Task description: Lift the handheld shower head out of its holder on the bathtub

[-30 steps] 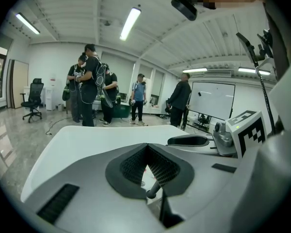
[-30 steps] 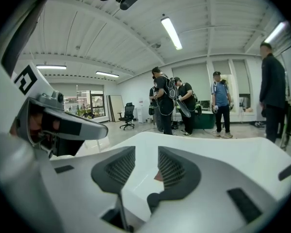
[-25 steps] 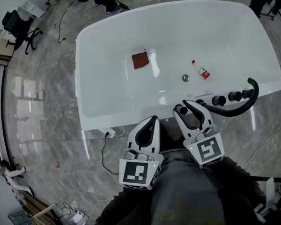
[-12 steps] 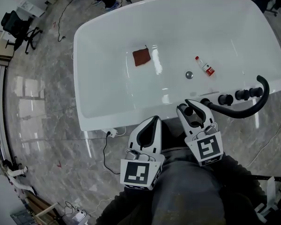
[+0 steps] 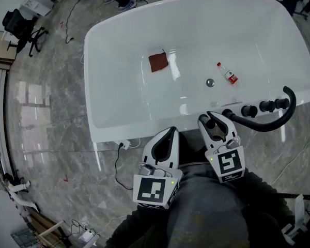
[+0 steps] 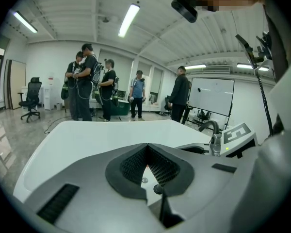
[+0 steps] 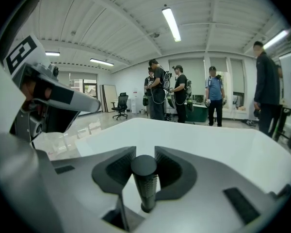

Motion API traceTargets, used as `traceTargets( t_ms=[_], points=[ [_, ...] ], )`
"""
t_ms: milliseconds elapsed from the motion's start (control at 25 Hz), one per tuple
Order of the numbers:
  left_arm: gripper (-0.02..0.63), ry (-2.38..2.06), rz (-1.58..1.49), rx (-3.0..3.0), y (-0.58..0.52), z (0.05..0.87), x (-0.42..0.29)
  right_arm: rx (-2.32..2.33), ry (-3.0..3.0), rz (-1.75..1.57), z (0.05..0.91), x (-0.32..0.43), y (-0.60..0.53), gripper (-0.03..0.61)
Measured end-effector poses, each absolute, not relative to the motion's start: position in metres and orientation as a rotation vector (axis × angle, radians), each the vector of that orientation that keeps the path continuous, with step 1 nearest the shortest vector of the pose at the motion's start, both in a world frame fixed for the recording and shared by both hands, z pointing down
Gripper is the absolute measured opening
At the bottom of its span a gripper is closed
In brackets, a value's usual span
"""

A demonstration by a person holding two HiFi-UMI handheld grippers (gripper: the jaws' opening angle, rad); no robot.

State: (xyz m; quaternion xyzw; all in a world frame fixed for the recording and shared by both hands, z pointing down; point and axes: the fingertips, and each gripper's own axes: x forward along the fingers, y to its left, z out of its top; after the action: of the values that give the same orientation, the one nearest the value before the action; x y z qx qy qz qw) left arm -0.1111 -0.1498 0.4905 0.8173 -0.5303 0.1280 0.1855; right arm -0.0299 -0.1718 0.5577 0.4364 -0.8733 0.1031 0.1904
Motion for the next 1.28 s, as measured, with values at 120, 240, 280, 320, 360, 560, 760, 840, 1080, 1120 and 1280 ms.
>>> traceTargets(
  t_ms=[120, 240, 280, 320, 360, 560, 760, 840, 1080, 1120, 1280],
  points=[
    [0.003, -1.502, 0.36, 2.298, -0.149, 0.477, -0.114, 1.239, -2.492, 0.24, 0.531, -0.033, -0.174, 0.123],
    [0.003, -1.499, 0.355, 2.295, -0.149, 0.456, -0.113, 1.232, -2.497, 0.23, 0.504, -0.037, -0.176, 0.123],
    [0.003, -1.496, 0.354, 2.294, -0.149, 0.448, -0.111, 1.232, -2.498, 0.234, 0.494, -0.037, -0.176, 0.123],
    [0.003, -1.494, 0.353, 2.293, -0.149, 0.44, -0.111, 1.235, -2.502, 0.238, 0.482, -0.037, -0.176, 0.123],
    [0.003, -1.494, 0.353, 2.292, -0.149, 0.431, -0.11, 1.239, -2.506, 0.24, 0.47, -0.036, -0.176, 0.123],
    [0.003, -1.489, 0.353, 2.312, -0.146, 0.382, -0.11, 1.258, -2.56, 0.189, 0.402, -0.037, -0.173, 0.123],
    [0.003, -1.504, 0.312, 2.342, -0.148, 0.363, -0.1, 1.252, -2.597, 0.112, 0.366, -0.033, -0.168, 0.123],
    [0.003, -1.499, 0.304, 2.351, -0.146, 0.36, -0.092, 1.258, -2.596, 0.128, 0.365, -0.028, -0.167, 0.123],
    [0.003, -1.499, 0.306, 2.353, -0.141, 0.361, -0.087, 1.256, -2.607, 0.117, 0.365, -0.024, -0.165, 0.123],
    [0.003, -1.501, 0.307, 2.352, -0.139, 0.36, -0.089, 1.254, -2.607, 0.119, 0.365, -0.025, -0.164, 0.123],
    [0.003, -1.501, 0.306, 2.355, -0.134, 0.357, -0.092, 1.258, -2.605, 0.123, 0.362, -0.029, -0.16, 0.123]
  ],
)
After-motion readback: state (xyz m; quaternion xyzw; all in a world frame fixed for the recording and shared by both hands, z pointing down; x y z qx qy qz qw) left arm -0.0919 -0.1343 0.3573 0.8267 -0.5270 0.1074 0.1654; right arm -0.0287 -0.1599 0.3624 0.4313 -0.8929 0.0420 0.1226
